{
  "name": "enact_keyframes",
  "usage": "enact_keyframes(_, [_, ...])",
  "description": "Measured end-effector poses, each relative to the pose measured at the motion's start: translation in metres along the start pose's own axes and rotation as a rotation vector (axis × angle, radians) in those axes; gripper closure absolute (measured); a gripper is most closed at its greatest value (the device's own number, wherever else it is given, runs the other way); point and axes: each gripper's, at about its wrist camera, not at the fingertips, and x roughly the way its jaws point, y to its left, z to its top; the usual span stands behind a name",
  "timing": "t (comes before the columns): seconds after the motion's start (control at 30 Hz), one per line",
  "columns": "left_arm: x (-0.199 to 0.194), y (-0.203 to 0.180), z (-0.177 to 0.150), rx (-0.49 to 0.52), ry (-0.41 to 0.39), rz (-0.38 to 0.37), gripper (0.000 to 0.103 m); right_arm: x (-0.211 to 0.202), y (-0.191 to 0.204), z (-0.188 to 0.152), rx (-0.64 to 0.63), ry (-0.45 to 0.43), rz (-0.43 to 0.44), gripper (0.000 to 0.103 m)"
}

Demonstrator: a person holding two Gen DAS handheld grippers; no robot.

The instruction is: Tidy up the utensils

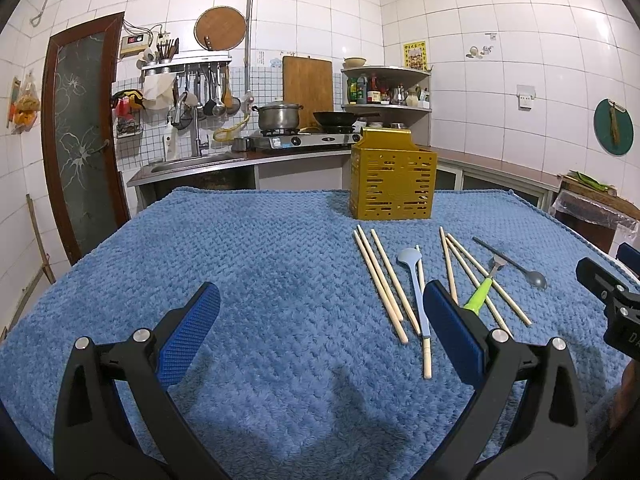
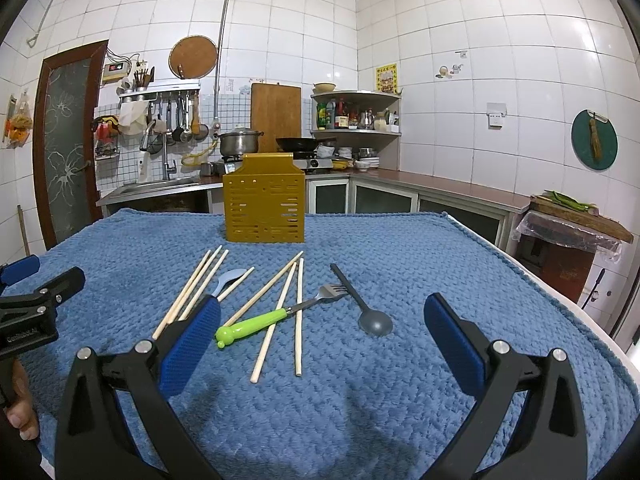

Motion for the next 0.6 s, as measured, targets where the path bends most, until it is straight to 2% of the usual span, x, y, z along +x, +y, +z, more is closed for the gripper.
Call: enact_keyframes(0.6, [0.0029, 0.0009, -0.0005, -0.003, 0.004, -0.003, 0.005, -0.0006, 0.0005, -0.0004, -0.001, 0.000, 0.000, 0.004])
